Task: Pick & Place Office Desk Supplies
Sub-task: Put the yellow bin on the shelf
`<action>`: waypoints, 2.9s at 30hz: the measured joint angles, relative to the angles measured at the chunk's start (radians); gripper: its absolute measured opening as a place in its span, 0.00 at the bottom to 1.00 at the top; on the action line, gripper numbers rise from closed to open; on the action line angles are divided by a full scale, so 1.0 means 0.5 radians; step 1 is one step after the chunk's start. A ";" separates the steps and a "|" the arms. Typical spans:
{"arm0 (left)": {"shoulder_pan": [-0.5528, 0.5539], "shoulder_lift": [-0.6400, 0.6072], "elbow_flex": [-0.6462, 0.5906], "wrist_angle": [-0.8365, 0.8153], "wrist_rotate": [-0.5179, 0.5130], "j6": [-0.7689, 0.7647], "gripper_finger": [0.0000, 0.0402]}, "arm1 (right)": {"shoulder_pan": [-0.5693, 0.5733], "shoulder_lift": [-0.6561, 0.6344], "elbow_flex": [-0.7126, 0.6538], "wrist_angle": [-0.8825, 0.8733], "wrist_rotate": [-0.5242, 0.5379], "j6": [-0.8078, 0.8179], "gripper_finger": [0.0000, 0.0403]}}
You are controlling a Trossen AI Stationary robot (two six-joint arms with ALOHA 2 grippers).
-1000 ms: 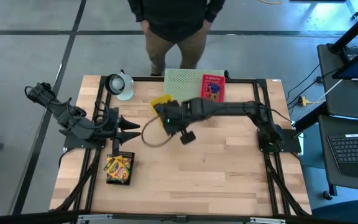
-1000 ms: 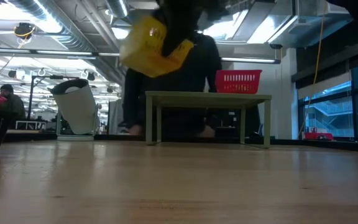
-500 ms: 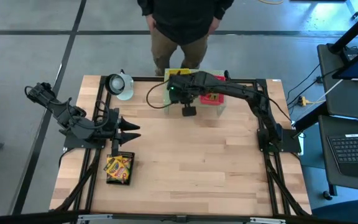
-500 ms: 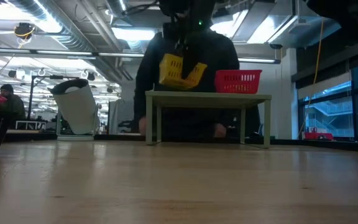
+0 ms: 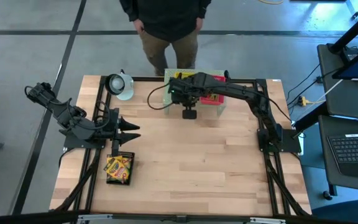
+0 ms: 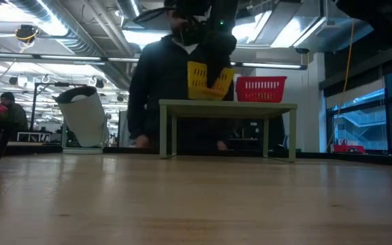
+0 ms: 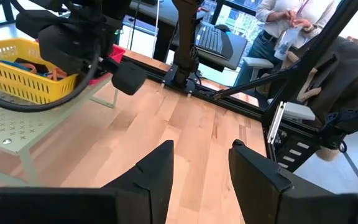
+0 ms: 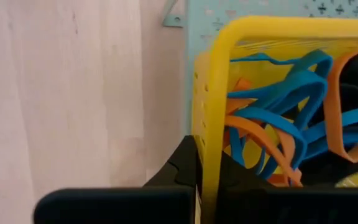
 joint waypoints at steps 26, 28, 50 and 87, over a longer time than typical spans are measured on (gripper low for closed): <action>0.000 0.000 0.000 0.003 0.069 -0.037 0.37 | -0.031 0.000 -0.001 -0.090 -0.037 0.165 0.00; 0.000 0.000 0.000 0.003 0.069 -0.037 0.37 | -0.031 0.000 -0.001 -0.099 -0.037 0.164 0.00; 0.000 0.000 0.000 0.003 0.069 -0.038 0.37 | -0.031 0.000 -0.001 -0.171 -0.036 0.147 0.02; 0.000 -0.001 0.000 0.002 0.569 -0.105 0.37 | -0.023 -0.001 0.114 -0.242 0.020 0.215 0.44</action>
